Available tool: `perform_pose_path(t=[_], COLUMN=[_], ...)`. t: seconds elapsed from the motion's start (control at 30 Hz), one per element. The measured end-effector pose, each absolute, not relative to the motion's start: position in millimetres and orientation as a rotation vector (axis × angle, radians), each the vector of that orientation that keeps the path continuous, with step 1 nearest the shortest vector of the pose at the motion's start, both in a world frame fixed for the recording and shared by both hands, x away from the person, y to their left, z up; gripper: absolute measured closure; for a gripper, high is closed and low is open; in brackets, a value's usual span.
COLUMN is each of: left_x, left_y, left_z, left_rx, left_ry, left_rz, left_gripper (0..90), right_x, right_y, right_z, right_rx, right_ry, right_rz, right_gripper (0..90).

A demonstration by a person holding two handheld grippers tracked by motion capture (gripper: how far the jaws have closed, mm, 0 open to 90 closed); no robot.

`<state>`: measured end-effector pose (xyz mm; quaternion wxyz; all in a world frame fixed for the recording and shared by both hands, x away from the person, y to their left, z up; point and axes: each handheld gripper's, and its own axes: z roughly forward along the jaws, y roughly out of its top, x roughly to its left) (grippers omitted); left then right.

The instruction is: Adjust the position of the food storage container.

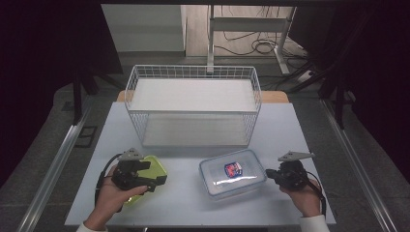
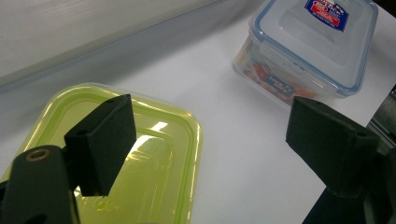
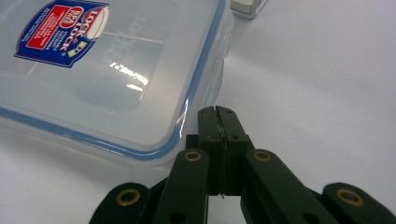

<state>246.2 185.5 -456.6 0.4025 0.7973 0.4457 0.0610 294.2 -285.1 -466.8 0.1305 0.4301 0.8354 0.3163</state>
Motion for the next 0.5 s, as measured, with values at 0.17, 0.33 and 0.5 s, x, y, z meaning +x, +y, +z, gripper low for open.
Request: perform_pose_path(t=[0.17, 0.33, 0.5], left_x=[246.8, 246.9, 246.4], left_y=[184.4, 184.2, 183.5], left_z=[-458.0, -459.0, -458.3], left_rx=[2.019, 2.022, 2.018], left_ry=[1.126, 1.127, 1.125], left_rz=[0.152, 0.153, 0.151], left_gripper=[15.6, 15.8, 15.7], right_x=[292.9, 288.7, 283.5], right_y=[-283.3, -278.9, -275.2], right_z=[-467.0, -467.2, -467.6], right_rx=[1.241, 1.225, 1.208], right_ry=[2.446, 2.467, 2.491], right_rz=[0.931, 0.944, 0.963], right_gripper=[88.6, 88.6, 88.6])
